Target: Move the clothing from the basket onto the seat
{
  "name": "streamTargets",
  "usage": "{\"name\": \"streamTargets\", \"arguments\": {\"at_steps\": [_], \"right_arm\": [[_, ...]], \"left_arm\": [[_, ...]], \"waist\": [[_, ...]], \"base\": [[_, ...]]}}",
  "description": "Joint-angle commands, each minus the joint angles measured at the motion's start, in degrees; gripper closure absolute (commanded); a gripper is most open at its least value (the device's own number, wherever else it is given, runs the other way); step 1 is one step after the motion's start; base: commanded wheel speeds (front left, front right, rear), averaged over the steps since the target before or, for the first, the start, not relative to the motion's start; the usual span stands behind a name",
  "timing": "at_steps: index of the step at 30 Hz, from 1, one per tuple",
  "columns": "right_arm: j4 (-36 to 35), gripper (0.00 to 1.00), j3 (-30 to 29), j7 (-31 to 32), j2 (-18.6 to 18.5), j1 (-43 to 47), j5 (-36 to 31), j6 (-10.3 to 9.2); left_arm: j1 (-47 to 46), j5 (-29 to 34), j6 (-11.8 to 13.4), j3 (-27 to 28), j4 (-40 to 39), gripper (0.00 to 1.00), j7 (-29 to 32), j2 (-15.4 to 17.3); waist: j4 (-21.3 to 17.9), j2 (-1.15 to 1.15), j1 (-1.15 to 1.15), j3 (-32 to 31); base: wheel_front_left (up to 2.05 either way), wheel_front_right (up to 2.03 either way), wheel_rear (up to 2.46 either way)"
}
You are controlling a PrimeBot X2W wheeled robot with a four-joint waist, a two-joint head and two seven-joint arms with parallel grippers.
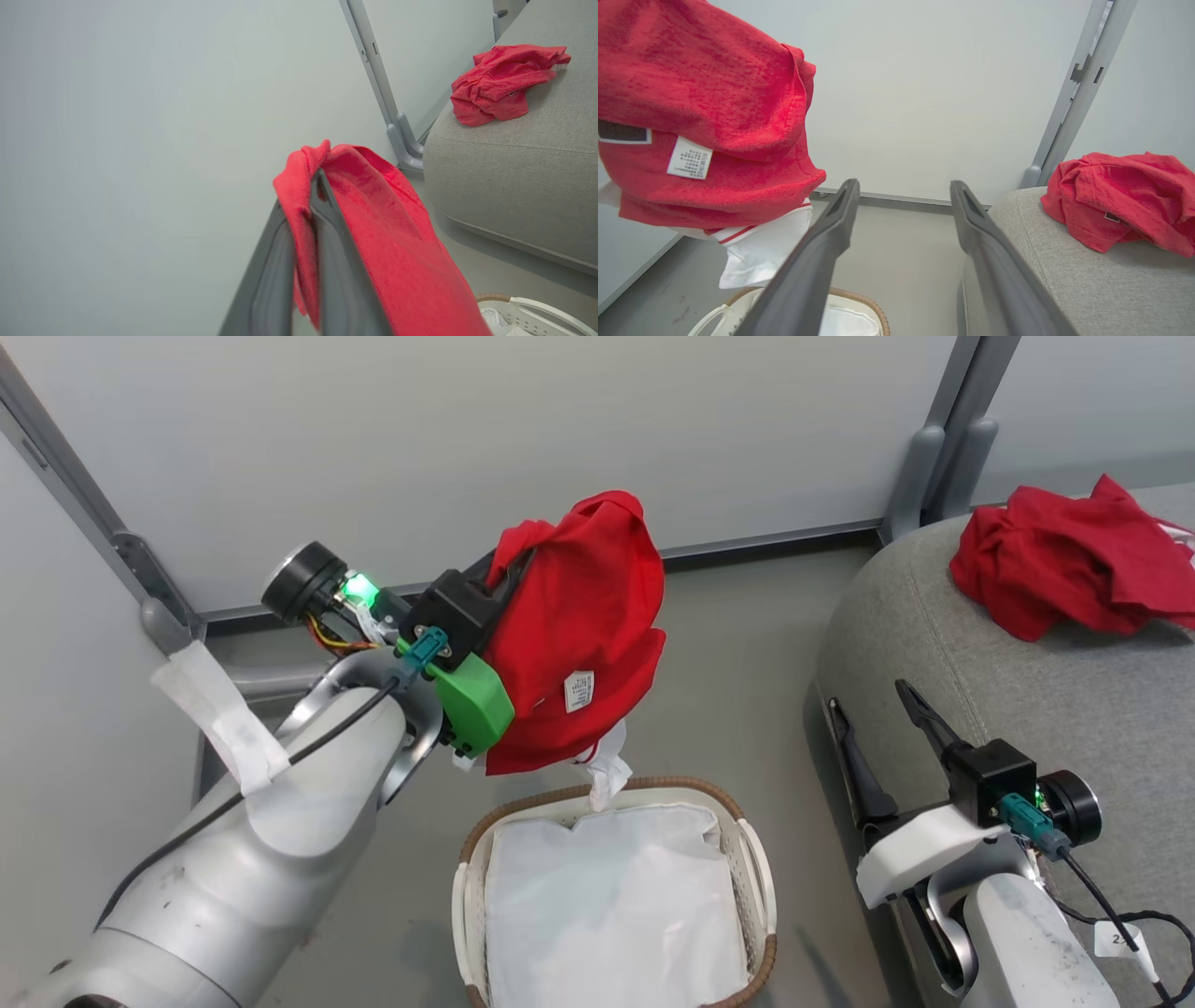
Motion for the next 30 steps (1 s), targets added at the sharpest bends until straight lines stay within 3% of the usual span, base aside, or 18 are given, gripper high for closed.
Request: {"name": "streamTargets", "arguments": {"at_steps": [1, 14, 30], "right_arm": [[0.4, 0.00, 0.4, -0.3, -0.2, 0.9, -0.1, -0.08], [2.8, 0.00, 6.0, -0.3, -0.2, -1.9, 0.3, -0.08], [9.3, 0.00, 21.8, -0.3, -0.2, -8.9, 4.4, -0.08]], "left_arm": [[-1.5, -0.4, -0.4, -0.2, -0.3, 1.00, 0.1, 0.7], [-8.8, -1.9, -1.5, -1.3, -2.8, 1.00, 1.0, 0.0], [-13.7, -4.3, -1.7, -4.0, -3.1, 1.00, 3.5, -5.9]], "waist": [[0.2, 0.00, 0.01, -2.3], [0.8, 0.00, 0.01, -4.4], [3.2, 0.00, 0.01, -5.6]], "base": [[0.00, 0.00, 0.00], [0.00, 0.00, 0.00], [0.00, 0.00, 0.00]]}}
